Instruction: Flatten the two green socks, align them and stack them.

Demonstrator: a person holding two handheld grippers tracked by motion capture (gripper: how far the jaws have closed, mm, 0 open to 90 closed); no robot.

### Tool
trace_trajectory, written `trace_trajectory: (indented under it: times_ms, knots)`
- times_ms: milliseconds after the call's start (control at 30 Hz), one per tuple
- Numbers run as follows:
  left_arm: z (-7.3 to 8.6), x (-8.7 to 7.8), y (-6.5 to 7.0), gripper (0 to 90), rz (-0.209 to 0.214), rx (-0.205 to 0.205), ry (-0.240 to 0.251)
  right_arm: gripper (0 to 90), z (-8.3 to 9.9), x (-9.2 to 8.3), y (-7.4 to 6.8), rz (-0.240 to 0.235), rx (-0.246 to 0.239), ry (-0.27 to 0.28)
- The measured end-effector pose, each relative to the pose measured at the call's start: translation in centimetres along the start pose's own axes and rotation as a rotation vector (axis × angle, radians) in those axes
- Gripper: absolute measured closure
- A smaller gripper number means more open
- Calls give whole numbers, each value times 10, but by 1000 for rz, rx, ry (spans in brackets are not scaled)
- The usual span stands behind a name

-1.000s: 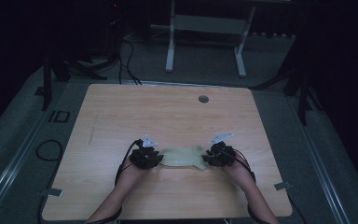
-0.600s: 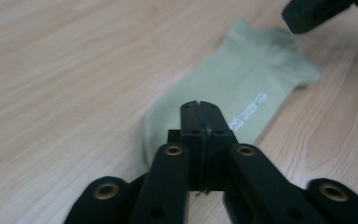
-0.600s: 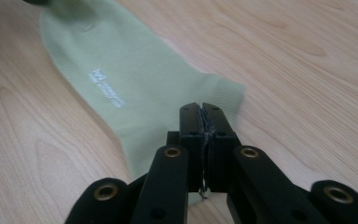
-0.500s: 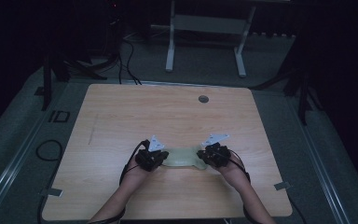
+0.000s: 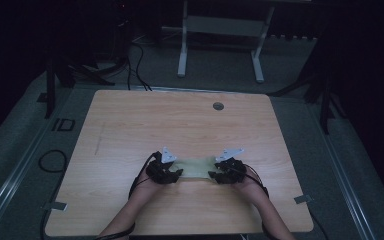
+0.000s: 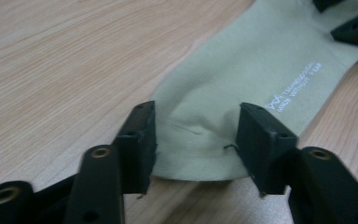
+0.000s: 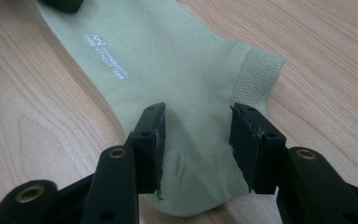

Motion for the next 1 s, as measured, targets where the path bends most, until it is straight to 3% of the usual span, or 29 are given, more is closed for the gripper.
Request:
trace_trajectory:
  times_ms: [300,467,600,700,867,933,1000]
  knots:
    - [5,-3,3,445,9,15,13,520,8,-2,1,-32,-21,47]
    - [8,-6,4,419,31,26,17,501,15,-5,3,-75,-24,89]
    - [6,-6,6,363,47,21,-2,459,12,-5,2,-97,-28,60]
    - [2,-10,7,338,56,15,10,405,6,-6,0,-104,-23,38]
    - [-1,-24,7,231,97,-23,41,324,-3,-17,2,-100,2,68]
    - [-2,-30,7,165,112,-26,51,253,-7,-24,2,-130,23,97]
    - [-3,-42,6,136,89,-30,98,191,-8,-28,1,-155,52,124]
Point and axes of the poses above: each handheld gripper's, and its own axes: x roughly forward along the jaws, z roughly out of its underside, y roughly to its right, the point moved 4 cm from there along x, roughly forward along the jaws, and after that the axes turned 1 degree about y, right-handed, at the moved point
